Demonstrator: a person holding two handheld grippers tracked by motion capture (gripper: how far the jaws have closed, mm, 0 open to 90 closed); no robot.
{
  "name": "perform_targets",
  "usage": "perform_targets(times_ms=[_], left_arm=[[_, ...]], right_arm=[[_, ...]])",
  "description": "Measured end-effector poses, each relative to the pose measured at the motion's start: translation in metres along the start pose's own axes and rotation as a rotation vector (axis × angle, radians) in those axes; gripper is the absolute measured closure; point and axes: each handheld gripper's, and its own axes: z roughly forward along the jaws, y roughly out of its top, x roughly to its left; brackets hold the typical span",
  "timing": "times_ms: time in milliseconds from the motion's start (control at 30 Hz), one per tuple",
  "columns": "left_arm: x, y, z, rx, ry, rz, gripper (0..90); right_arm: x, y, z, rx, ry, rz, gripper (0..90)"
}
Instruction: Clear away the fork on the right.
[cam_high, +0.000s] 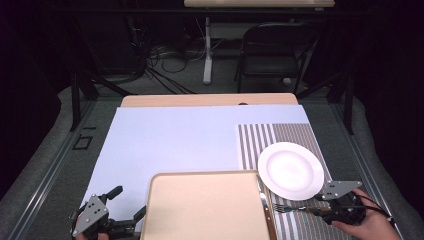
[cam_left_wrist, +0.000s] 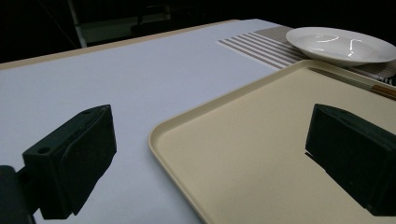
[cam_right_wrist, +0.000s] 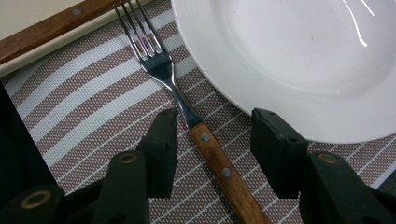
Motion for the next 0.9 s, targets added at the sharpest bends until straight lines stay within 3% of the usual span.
perform_targets(times_ms=[33, 67, 100, 133, 233, 333, 367, 400, 433, 500, 533, 567, 600, 667, 767, 800, 900], left_arm=[[0.000, 0.000, 0.000, 0.000, 0.000, -0.006, 2.3], [-0.001, 0.000, 0.000, 0.000, 0.000, -0.006, 2.3], [0.000, 0.000, 0.000, -0.002, -0.001, -0.005, 2.3], [0.000, 0.000, 0.000, -0.001, 0.000, -0.006, 2.2], [0.000, 0.000, 0.000, -0.002, 0.001, -0.005, 2.3], [0.000, 0.000, 0.000, -0.002, -0.001, -0.005, 2.3], [-0.001, 0.000, 0.000, -0.001, 0.002, -0.008, 2.2], [-0.001, 0.000, 0.000, 0.000, 0.002, -0.008, 2.3], [-0.001, 0.000, 0.001, 0.000, 0.001, -0.008, 2.3], [-0.001, 0.000, 0.000, 0.000, 0.001, -0.008, 2.3], [-0.001, 0.000, 0.000, 0.000, 0.001, -0.008, 2.2], [-0.001, 0.000, 0.000, 0.000, 0.002, -0.008, 2.3], [-0.001, 0.000, 0.000, -0.002, 0.001, -0.009, 2.3], [0.000, 0.000, 0.000, -0.002, 0.002, -0.008, 2.3], [-0.001, 0.000, 0.001, 0.000, 0.001, -0.007, 2.3], [-0.001, 0.000, 0.001, 0.000, 0.000, -0.005, 2.2], [-0.001, 0.000, 0.001, 0.000, 0.000, -0.006, 2.3]], right_arm=[[0.001, -0.001, 0.003, -0.029, -0.017, -0.001, 51.3], [0.002, -0.001, 0.002, -0.003, -0.035, 0.000, 50.7], [0.001, -0.001, 0.003, 0.003, -0.015, -0.005, 49.7], [0.002, -0.002, 0.005, -0.021, -0.019, -0.007, 49.5], [0.002, -0.002, 0.005, 0.004, -0.035, -0.015, 49.2], [0.002, -0.003, 0.006, 0.000, -0.015, -0.025, 50.4], [0.003, -0.002, 0.005, 0.030, -0.024, -0.034, 51.3], [0.002, -0.003, 0.008, -0.009, 0.012, -0.029, 52.2], [0.003, -0.002, 0.006, 0.048, -0.018, -0.043, 53.6], [0.003, -0.002, 0.009, 0.033, -0.006, -0.045, 54.8], [0.003, -0.001, 0.007, 0.075, 0.000, -0.056, 55.5], [0.004, -0.001, 0.007, 0.078, -0.020, -0.069, 55.8], [0.005, -0.003, 0.012, 0.022, -0.011, -0.065, 56.1], [0.005, 0.000, 0.008, 0.099, -0.011, -0.080, 58.1], [0.005, 0.000, 0.010, 0.090, 0.008, -0.085, 59.3], [0.005, 0.001, 0.009, 0.115, 0.000, -0.088, 59.4], [0.006, 0.000, 0.012, 0.118, -0.002, -0.085, 60.3]])
